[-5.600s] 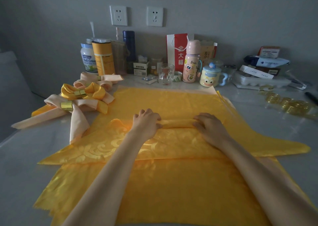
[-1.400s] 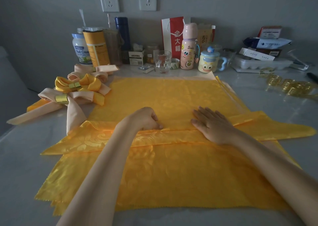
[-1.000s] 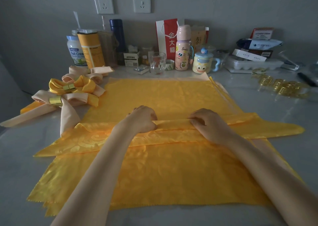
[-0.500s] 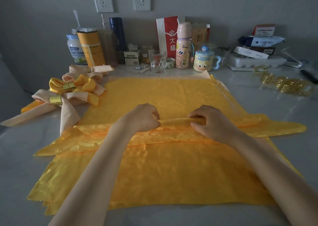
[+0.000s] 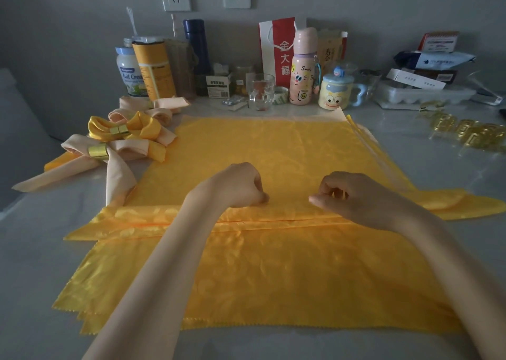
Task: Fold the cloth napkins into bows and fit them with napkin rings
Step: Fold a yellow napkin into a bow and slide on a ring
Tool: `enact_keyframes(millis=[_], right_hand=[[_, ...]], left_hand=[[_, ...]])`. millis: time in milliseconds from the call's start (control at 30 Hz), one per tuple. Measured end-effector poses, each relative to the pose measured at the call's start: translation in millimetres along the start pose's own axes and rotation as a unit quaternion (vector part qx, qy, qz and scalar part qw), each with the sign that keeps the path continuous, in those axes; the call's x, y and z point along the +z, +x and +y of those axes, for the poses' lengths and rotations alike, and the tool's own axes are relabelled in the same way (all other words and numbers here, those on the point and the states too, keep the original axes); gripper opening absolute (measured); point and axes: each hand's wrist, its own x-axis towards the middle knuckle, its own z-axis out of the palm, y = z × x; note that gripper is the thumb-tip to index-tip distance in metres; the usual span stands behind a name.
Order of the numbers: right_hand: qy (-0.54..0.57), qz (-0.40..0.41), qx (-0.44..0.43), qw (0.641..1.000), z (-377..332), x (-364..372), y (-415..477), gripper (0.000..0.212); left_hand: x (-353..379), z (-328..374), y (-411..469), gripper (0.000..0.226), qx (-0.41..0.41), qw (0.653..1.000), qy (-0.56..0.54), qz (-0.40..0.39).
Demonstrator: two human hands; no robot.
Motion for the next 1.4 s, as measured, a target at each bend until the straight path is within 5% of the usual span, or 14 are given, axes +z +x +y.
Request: enact_keyframes(millis=[67, 233, 367, 467, 633, 700, 800, 900, 1033, 1400], right_hand=[[0.012, 0.034, 0.022, 0.999, -4, 4, 2, 0.039], [-0.181, 0.104, 0.033, 0.977, -6, 27, 9, 0.021], [-0.17, 0.195, -0.08, 0.963, -3, 44, 15, 0.014], [-0.117, 0.093, -0.069, 0.986, -15, 57, 14, 0.047], [-0.226, 0.024, -0.075, 0.971, -14, 73, 11, 0.099], [-0.232, -0.015, -0.044, 0.972, -13, 71, 12, 0.091], [-0.22, -0.044, -0.022, 0.974, -15, 65, 7, 0.063], [-0.225, -0.046, -0.018, 0.973, -14, 63, 5, 0.078], [-0.209, -0.053, -0.015, 0.976, -23, 62, 7, 0.052], [-0.188, -0.052, -0.016, 0.981, -23, 63, 8, 0.051]], left_hand=[[0, 1, -2, 0.027, -0.004, 1.0, 0.0, -0.029], [2, 7, -6, 0.031, -0.025, 0.997, 0.009, -0.071], [4, 10, -9, 0.029, -0.042, 0.997, 0.028, -0.059], [8, 14, -8, 0.022, -0.048, 0.996, 0.071, -0.04], [43, 20, -30, 0.038, -0.034, 0.982, 0.178, 0.062], [59, 14, -39, 0.049, -0.023, 0.969, 0.222, 0.102], [72, 5, -41, 0.055, -0.027, 0.987, 0.141, 0.07], [73, 1, -50, 0.065, -0.069, 0.989, 0.122, 0.035], [64, -24, -63, 0.082, -0.108, 0.983, 0.14, 0.048], [47, -107, -109, 0.066, -0.113, 0.984, 0.121, 0.059]])
